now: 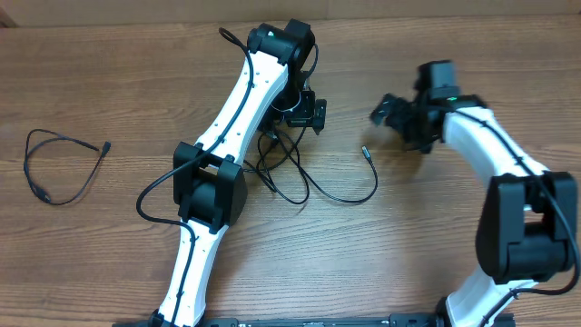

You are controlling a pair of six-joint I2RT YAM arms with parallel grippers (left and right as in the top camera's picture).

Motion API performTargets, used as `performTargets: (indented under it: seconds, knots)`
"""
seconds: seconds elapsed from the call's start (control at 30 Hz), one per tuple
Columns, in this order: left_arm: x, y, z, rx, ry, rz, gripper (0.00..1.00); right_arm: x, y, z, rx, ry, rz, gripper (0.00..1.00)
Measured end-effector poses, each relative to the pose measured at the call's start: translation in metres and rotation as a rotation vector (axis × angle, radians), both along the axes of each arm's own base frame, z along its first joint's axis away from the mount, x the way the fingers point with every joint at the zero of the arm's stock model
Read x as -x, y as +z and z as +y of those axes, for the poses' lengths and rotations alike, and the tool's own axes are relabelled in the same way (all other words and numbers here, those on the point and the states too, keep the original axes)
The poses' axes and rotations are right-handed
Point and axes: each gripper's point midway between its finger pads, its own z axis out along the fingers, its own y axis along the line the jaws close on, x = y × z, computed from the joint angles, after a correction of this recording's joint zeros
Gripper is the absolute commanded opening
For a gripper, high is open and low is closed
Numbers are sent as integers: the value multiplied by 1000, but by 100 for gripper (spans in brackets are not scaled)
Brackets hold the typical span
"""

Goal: Untangle cables

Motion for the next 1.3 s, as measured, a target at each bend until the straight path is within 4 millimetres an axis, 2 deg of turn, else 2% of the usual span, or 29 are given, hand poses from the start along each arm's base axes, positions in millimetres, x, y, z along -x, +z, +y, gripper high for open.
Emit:
performTargets:
  seconds: [0.3,0.53,0.67,1.3]
  knots:
    - [0,0,0,0,0,0,100,34,-10,-91,-28,-210,154,100]
    - [0,0,0,0,0,0,100,48,-11,-147,-44,-355,169,100]
    - [0,0,0,0,0,0,99,49,-11,-154,-45,-372,169,100]
    - [0,0,0,0,0,0,99,49,-11,-153,-47,-368,167,100]
